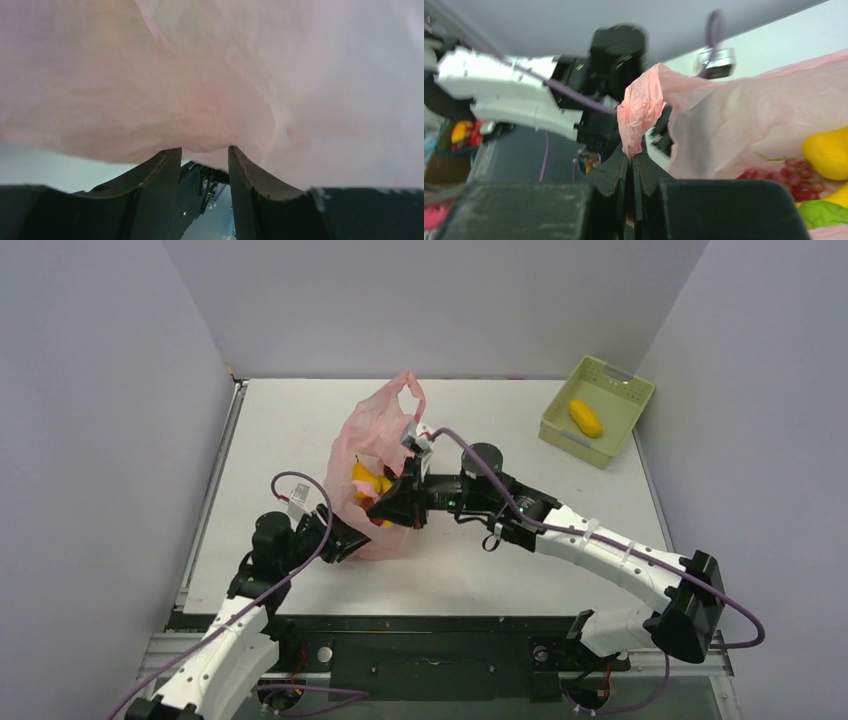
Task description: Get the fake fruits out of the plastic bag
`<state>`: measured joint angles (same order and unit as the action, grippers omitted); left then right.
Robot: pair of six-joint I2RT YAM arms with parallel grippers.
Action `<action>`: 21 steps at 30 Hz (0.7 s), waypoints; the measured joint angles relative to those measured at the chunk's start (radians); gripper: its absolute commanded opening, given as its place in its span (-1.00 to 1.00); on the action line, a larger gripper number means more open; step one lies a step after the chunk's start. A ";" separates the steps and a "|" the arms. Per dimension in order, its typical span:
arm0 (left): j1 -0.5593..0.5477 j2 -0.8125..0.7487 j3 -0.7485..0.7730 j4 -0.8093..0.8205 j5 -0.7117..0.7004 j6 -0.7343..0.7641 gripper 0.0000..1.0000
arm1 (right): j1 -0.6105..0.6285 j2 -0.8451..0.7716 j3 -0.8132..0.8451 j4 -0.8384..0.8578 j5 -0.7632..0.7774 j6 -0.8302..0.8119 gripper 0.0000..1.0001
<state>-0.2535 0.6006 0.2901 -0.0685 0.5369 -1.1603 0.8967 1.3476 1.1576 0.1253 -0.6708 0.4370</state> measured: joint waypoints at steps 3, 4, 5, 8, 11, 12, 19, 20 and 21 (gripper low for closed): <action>0.000 0.150 -0.013 0.181 0.022 -0.054 -0.27 | 0.105 -0.029 -0.059 -0.042 0.048 -0.088 -1.00; 0.000 0.197 -0.008 0.224 0.026 -0.061 -0.27 | 0.145 -0.031 -0.084 -0.055 0.078 -0.120 -1.00; 0.000 0.235 0.002 0.256 0.029 -0.064 -0.28 | 0.179 -0.031 -0.108 -0.068 0.109 -0.153 -1.00; 0.000 0.325 0.064 0.317 0.046 -0.065 -0.29 | 0.295 -0.013 -0.190 -0.101 0.248 -0.256 -1.00; 0.005 0.366 0.129 0.375 0.059 -0.061 -0.30 | 0.392 0.050 -0.246 -0.094 0.413 -0.328 -1.00; 0.007 0.368 0.140 0.388 0.063 -0.059 -0.30 | 0.422 0.084 -0.261 -0.087 0.478 -0.347 -1.00; 0.035 0.264 0.151 0.262 0.058 0.033 -0.18 | 0.520 0.241 -0.286 -0.075 0.832 -0.407 -0.91; 0.042 0.229 0.153 0.207 0.049 0.060 -0.17 | 0.525 0.238 -0.286 -0.070 0.858 -0.409 -0.79; 0.053 0.178 0.163 0.114 0.035 0.105 -0.16 | 0.526 0.231 -0.286 -0.065 0.876 -0.410 -0.74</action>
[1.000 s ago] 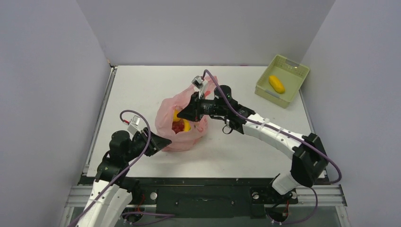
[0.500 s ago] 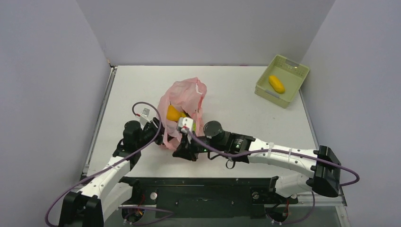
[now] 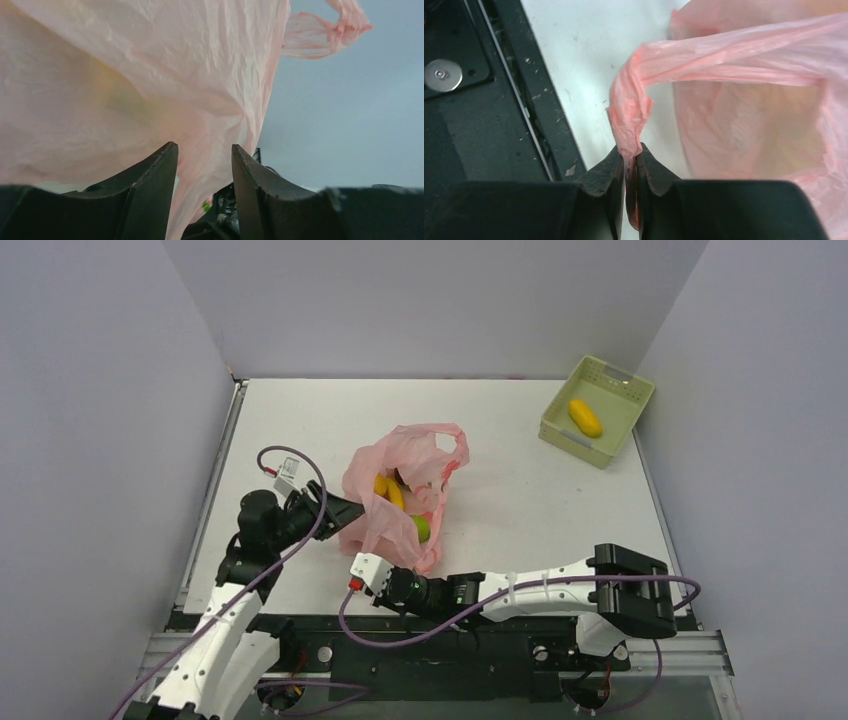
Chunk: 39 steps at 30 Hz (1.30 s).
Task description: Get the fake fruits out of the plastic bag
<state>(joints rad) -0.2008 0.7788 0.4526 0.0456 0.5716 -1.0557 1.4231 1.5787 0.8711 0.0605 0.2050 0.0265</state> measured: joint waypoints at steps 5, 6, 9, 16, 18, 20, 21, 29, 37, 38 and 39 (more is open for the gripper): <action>0.043 -0.133 0.135 -0.414 -0.053 0.196 -0.16 | -0.001 -0.086 -0.016 0.016 0.047 0.024 0.05; 0.047 -0.140 0.168 -0.478 -0.056 0.225 -0.14 | -0.001 -0.110 -0.023 0.018 0.051 0.036 0.12; 0.050 -0.154 0.301 -0.678 -0.070 0.321 -0.01 | -0.002 -0.180 -0.057 0.032 0.053 0.077 0.33; 0.015 -0.156 0.430 -0.743 -0.055 0.394 0.10 | -0.011 -0.343 -0.145 0.033 0.020 0.173 0.43; -0.071 -0.105 0.430 -0.739 -0.099 0.395 0.11 | -0.022 -0.394 -0.160 0.028 -0.002 0.196 0.45; -0.203 -0.043 0.427 -0.728 -0.169 0.388 0.11 | -0.038 -0.447 -0.169 0.025 -0.021 0.216 0.48; -0.268 -0.011 0.425 -0.717 -0.206 0.385 0.11 | -0.048 -0.479 -0.171 0.022 -0.034 0.225 0.48; -0.407 0.092 0.423 -0.677 -0.452 0.359 -0.05 | -0.228 -0.641 -0.184 0.025 -0.151 0.333 0.38; -0.407 0.109 0.410 -0.685 -0.571 0.357 -0.46 | -0.405 -0.533 -0.188 0.092 -0.240 0.416 -0.20; -0.407 0.118 0.398 -0.685 -0.573 0.356 -0.49 | -0.410 -0.488 -0.187 0.110 -0.252 0.423 -0.21; -0.407 0.126 0.387 -0.685 -0.572 0.357 -0.62 | -0.411 -0.451 -0.187 0.122 -0.261 0.429 -0.21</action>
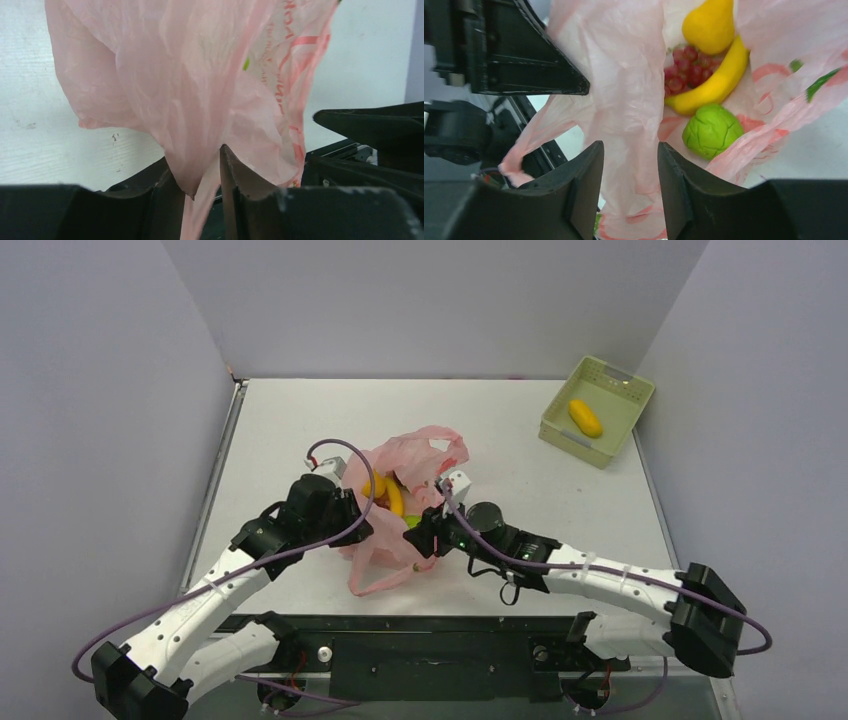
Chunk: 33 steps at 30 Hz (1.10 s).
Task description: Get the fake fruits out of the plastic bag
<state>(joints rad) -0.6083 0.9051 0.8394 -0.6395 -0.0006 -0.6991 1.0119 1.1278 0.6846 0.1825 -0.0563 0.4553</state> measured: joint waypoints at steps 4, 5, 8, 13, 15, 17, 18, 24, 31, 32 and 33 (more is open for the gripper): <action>0.000 0.040 -0.036 -0.029 0.005 -0.005 -1.00 | -0.004 0.168 0.000 0.036 -0.039 0.005 -0.31; 0.000 0.045 -0.036 -0.044 0.005 -0.004 -1.00 | -0.005 0.204 0.000 0.045 -0.049 0.005 -0.34; 0.000 0.043 -0.027 -0.112 -0.001 -0.004 -1.00 | -0.005 0.279 0.005 0.064 -0.087 0.006 -0.42; 0.001 0.050 0.021 -0.243 -0.033 0.006 -1.00 | -0.011 0.326 0.016 0.110 -0.167 0.033 -0.42; 0.002 0.066 0.034 -0.280 -0.042 0.018 -1.00 | -0.018 0.319 0.021 0.114 -0.179 0.037 -0.22; 0.003 0.086 0.041 -0.312 -0.047 0.033 -1.00 | -0.026 0.298 0.022 0.108 -0.180 0.038 0.09; 0.005 0.100 0.044 -0.330 -0.051 0.040 -1.00 | -0.030 0.280 0.022 0.100 -0.178 0.038 0.17; 0.008 0.142 0.048 -0.413 -0.067 0.087 -1.00 | -0.031 0.191 0.098 0.047 -0.105 -0.010 0.17; 0.015 0.024 0.019 -0.381 -0.027 0.117 -1.00 | -0.031 0.281 0.143 0.057 -0.009 -0.077 0.01; 0.016 0.013 0.015 -0.365 -0.012 0.119 -1.00 | -0.031 0.309 0.146 0.055 0.002 -0.085 -0.04; 0.018 0.006 0.009 -0.343 0.008 0.119 -1.00 | -0.031 0.338 0.151 0.051 0.016 -0.093 -0.10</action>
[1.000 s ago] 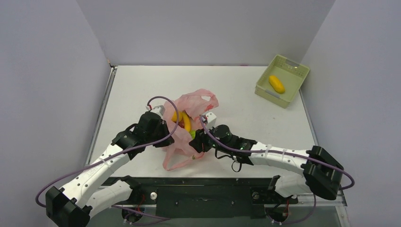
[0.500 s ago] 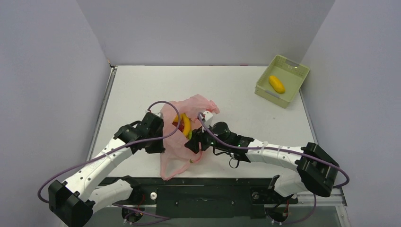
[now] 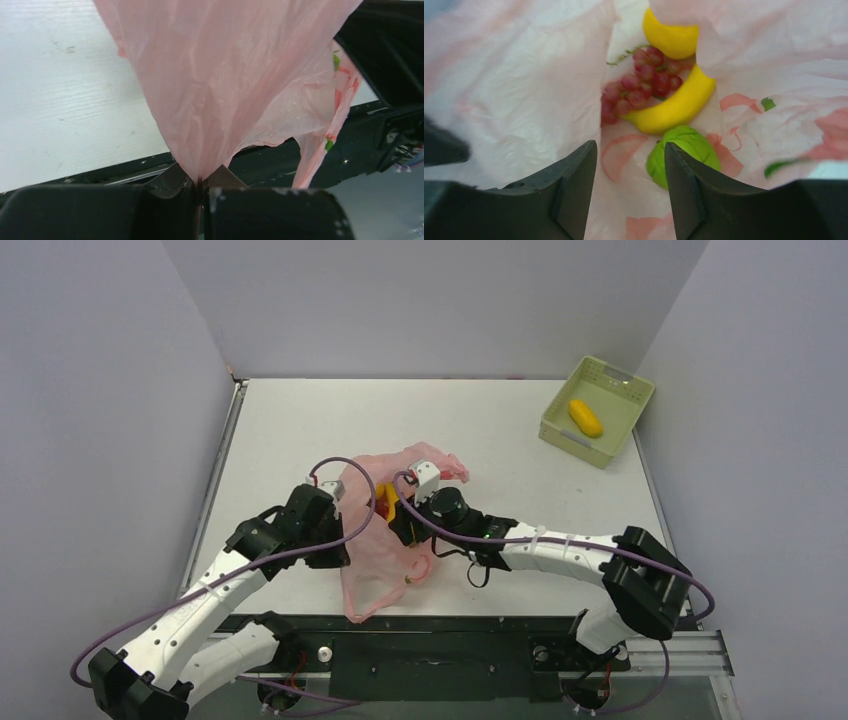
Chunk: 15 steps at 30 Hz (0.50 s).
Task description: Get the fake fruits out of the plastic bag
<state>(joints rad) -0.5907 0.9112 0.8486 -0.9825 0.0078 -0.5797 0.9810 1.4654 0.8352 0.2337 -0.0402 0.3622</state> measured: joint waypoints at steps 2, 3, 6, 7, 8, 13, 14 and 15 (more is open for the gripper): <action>0.002 -0.005 -0.020 0.049 0.038 -0.004 -1.00 | 0.000 0.055 0.014 -0.013 0.029 -0.013 -0.12; 0.003 -0.009 -0.037 0.079 0.061 -0.008 -1.00 | -0.001 0.077 0.019 -0.016 0.045 -0.019 -0.10; 0.003 -0.021 -0.090 0.146 0.117 -0.026 -1.00 | -0.005 0.112 0.025 -0.032 0.093 -0.043 -0.02; 0.003 -0.028 -0.105 0.165 0.134 -0.033 -1.00 | -0.006 0.119 0.027 -0.035 0.111 -0.052 0.02; 0.003 -0.036 -0.117 0.183 0.148 -0.038 -1.00 | -0.006 0.127 0.032 -0.040 0.129 -0.061 0.04; 0.003 -0.063 -0.142 0.237 0.189 -0.049 -1.00 | -0.006 0.173 0.050 -0.059 0.183 -0.084 0.30; 0.003 -0.065 -0.144 0.244 0.192 -0.050 -1.00 | -0.005 0.179 0.050 -0.063 0.190 -0.086 0.32; 0.003 -0.067 -0.146 0.252 0.193 -0.051 -1.00 | -0.004 0.185 0.050 -0.064 0.194 -0.087 0.34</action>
<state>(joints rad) -0.5880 0.8444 0.7021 -0.7303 0.2005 -0.6304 0.9768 1.6501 0.8848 0.1692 0.1539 0.2756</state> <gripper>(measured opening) 0.003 0.635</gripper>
